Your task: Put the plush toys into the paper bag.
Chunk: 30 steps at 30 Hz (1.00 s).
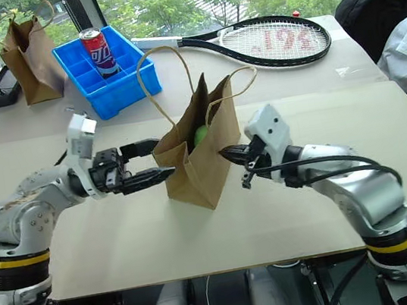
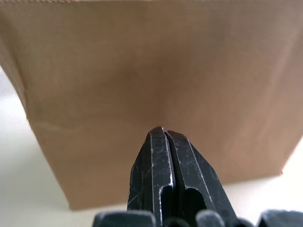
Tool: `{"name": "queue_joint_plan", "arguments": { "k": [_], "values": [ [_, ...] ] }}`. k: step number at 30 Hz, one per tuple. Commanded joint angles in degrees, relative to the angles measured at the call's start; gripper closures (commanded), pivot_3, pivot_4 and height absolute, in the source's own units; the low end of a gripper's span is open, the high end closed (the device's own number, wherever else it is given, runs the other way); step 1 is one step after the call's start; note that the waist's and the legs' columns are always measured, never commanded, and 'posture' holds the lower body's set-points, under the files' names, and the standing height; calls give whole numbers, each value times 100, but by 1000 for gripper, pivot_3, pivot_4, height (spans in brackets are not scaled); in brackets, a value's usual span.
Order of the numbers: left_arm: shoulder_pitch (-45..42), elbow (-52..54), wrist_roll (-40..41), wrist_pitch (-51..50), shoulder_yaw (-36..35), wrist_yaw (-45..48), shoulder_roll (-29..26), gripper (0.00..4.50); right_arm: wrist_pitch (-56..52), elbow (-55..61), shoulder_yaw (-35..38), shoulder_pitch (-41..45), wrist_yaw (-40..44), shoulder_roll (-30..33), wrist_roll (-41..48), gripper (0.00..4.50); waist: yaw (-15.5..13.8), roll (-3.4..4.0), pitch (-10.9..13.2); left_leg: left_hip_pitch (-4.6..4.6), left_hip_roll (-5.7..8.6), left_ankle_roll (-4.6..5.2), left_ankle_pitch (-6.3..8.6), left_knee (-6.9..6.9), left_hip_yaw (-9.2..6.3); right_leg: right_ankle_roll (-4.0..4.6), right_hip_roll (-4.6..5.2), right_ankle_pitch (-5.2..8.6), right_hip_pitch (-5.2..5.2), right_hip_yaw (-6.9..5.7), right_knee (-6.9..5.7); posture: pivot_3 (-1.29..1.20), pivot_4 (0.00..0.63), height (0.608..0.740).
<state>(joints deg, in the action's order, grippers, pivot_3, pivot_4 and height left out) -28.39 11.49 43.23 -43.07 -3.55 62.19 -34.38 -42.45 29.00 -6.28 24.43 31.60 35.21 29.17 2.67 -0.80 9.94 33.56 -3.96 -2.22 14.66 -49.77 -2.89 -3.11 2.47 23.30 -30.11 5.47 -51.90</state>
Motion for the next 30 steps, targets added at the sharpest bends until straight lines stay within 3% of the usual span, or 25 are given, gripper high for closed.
{"name": "queue_joint_plan", "arguments": {
  "k": [1, 10, 13, 23, 24, 30],
  "values": [
    [46, 426, 281, -141, -12, -83, 33, 0, 237, 162, -94, 49, -199, -246, -262, 4481, -1, 0, 0, 0, 0, 0, 0, -1, -1, 0, 0, 0, 0, 0, -1, 0, 150, 656],
    [-122, 275, 174, -234, 69, -885, 477, 0, 241, 89, -284, 51, -340, -767, -568, 4481, -8, 0, 0, 0, 0, 0, 0, -5, -2, 0, 0, 0, 2, -1, -4, 0, 150, 656],
    [-273, 65, 99, -246, 2, -1336, 701, 762, 240, 61, -297, 56, -335, -864, -631, 4500, -10, 0, 0, -1, 1, 0, 0, -7, -2, 0, 0, 0, 3, -1, -5, 0, 150, 656],
    [-419, -63, 12, -195, 112, -1442, 688, 4262, 138, 119, -246, 5, -414, -1107, -696, 4500, -2, 0, 0, -2, 2, 0, 0, -8, -3, 0, 0, -1, 3, -1, -11, 0, 150, 656],
    [-517, -183, -50, -138, 114, -1339, 610, 4457, 74, 180, -70, -38, -372, -1026, -601, 4500, -4, 0, 0, -2, 2, -1, 0, -9, -3, 0, 0, -1, 3, -1, -11, 0, 150, 656],
    [-1143, -1001, -322, 356, 201, -374, 243, 4457, -454, 628, 1158, -591, 104, -216, 231, 4500, -45, 0, 0, 0, 5, -1, -1, -9, -2, -1, 2, 0, 6, -2, -2, 0, 150, 656]
  ]
}}
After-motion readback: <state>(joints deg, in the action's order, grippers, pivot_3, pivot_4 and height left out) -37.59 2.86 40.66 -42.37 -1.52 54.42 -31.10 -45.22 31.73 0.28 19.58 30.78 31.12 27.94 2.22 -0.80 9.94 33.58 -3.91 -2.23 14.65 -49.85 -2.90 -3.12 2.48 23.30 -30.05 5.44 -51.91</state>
